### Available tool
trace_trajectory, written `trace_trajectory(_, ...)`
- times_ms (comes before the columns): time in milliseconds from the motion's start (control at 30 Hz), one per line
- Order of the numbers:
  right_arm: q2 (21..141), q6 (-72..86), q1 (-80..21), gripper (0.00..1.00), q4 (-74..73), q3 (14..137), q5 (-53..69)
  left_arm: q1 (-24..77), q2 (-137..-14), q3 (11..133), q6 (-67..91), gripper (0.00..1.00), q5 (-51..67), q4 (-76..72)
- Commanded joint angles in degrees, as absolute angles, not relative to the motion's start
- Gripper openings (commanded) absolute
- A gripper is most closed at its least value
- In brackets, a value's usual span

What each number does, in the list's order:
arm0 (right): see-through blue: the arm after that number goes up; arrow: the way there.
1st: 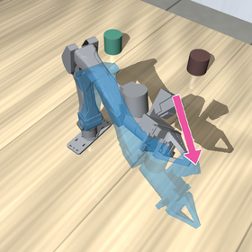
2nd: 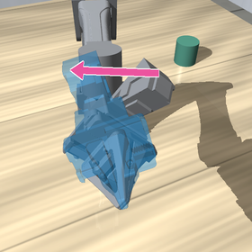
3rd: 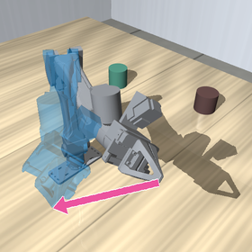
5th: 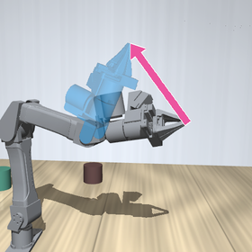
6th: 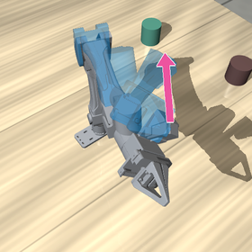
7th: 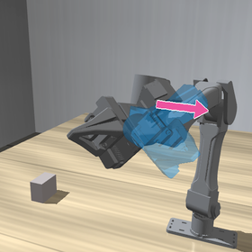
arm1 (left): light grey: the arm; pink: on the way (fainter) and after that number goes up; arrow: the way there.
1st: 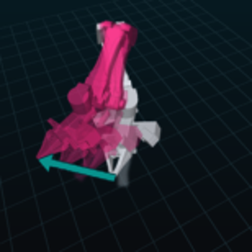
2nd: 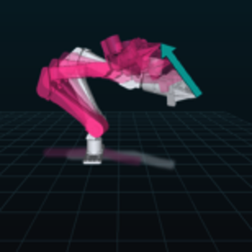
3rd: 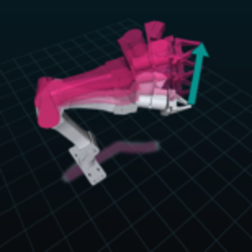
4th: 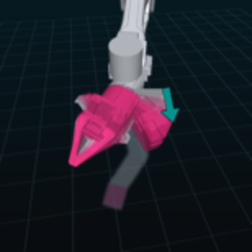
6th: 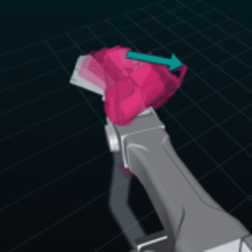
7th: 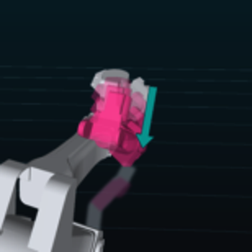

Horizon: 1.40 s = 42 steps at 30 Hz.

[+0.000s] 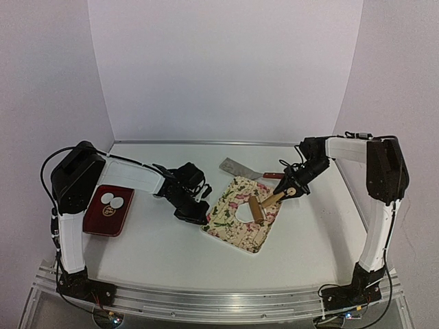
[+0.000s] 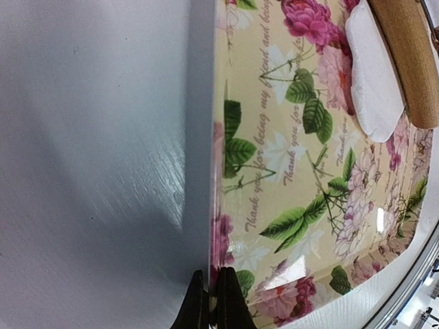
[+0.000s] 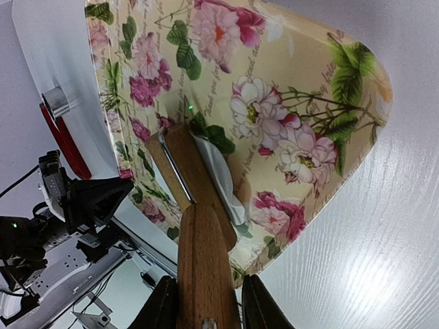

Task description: Roll out the dumpling wrappers from the dough

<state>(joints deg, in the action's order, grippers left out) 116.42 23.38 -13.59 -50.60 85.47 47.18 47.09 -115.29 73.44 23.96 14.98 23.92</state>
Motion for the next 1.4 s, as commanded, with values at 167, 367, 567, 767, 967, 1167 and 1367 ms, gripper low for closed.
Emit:
trace_trajectory(167, 120.5, 26.0, -19.7, 0.0, -48.0, 81.4, 31.5, 47.0, -120.6, 74.0, 23.9, 0.0, 10.4, 30.1)
trace_trajectory(367, 121.2, 28.4, -21.9, 0.0, -47.5, 81.7, 29.0, 47.0, -120.4, 73.6, 24.7, 0.0, 9.7, 30.5)
trace_trajectory(567, 118.1, 29.2, -18.7, 0.0, -48.7, 79.4, 25.7, 45.6, -118.6, 69.7, 26.2, 0.0, 7.8, 30.6)
trace_trajectory(767, 115.0, 26.4, -13.7, 0.0, -49.8, 76.2, 24.5, 44.6, -116.2, 66.3, 26.5, 0.0, 7.0, 30.4)
trace_trajectory(967, 113.7, 25.4, -11.8, 0.0, -49.8, 73.6, 23.8, 44.4, -115.7, 65.0, 27.0, 0.0, 7.1, 29.8)
trace_trajectory(1167, 114.6, 24.9, -12.8, 0.0, -49.4, 73.9, 25.7, 45.1, -116.3, 66.8, 24.6, 0.0, 9.6, 28.2)
trace_trajectory(1367, 116.3, 27.8, -18.6, 0.0, -47.5, 75.2, 26.3, 47.3, -118.8, 70.0, 22.9, 0.0, 10.9, 28.0)
